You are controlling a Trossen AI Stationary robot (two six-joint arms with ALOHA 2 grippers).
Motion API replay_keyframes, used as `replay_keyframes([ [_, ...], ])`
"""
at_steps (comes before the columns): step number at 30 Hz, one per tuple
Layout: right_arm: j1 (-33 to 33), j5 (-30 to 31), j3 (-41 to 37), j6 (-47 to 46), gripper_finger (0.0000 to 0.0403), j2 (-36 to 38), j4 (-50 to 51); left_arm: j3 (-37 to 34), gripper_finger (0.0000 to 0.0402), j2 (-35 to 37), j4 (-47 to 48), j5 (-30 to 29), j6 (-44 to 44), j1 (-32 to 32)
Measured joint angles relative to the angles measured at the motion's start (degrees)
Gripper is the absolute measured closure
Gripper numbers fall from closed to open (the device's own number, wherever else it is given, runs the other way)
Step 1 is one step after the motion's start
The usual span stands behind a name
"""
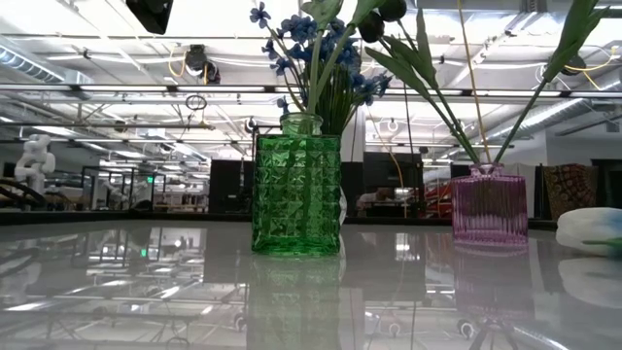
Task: Sort flowers into vase by color
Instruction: Put the white tulip into the green vase
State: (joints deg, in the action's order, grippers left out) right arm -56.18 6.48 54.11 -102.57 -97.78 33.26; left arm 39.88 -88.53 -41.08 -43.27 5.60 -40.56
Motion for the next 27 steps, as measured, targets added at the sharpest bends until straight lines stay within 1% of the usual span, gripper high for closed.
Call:
replay_keyframes([
  [2,0.73,1.04,0.28,0.72,0.0263,-0.03,2.30,0.00,0.0233,0.00,0.00,0.00,-0.02,0.07],
  [7,1.98,4.51,0.33,3.19,0.0276,-0.13,3.34,0.00,0.0233,0.00,0.00,-0.02,-0.02,0.09],
  [11,2.27,4.73,0.42,4.76,0.0293,-1.37,3.12,0.00,0.0233,0.00,-0.01,-0.02,-0.02,0.09],
  [14,2.29,3.53,0.57,5.80,0.0322,-3.04,3.32,0.00,0.0233,0.00,0.00,-0.02,-0.02,0.09],
  [18,2.29,2.84,0.69,7.10,0.0380,-3.49,3.26,0.00,0.0233,0.00,0.00,-0.02,-0.02,0.09],
  [19,2.23,2.68,0.92,7.59,0.0390,-3.48,3.41,0.00,0.0233,0.00,0.00,-0.02,-0.02,0.09],
  [22,2.20,2.12,2.65,7.87,0.0389,-3.10,5.50,0.00,0.0233,0.00,0.00,-0.02,-0.02,0.09],
  [27,2.10,4.56,7.44,11.67,0.0391,-1.98,9.37,0.02,0.0233,0.00,-0.10,-0.02,-0.02,0.09],
])
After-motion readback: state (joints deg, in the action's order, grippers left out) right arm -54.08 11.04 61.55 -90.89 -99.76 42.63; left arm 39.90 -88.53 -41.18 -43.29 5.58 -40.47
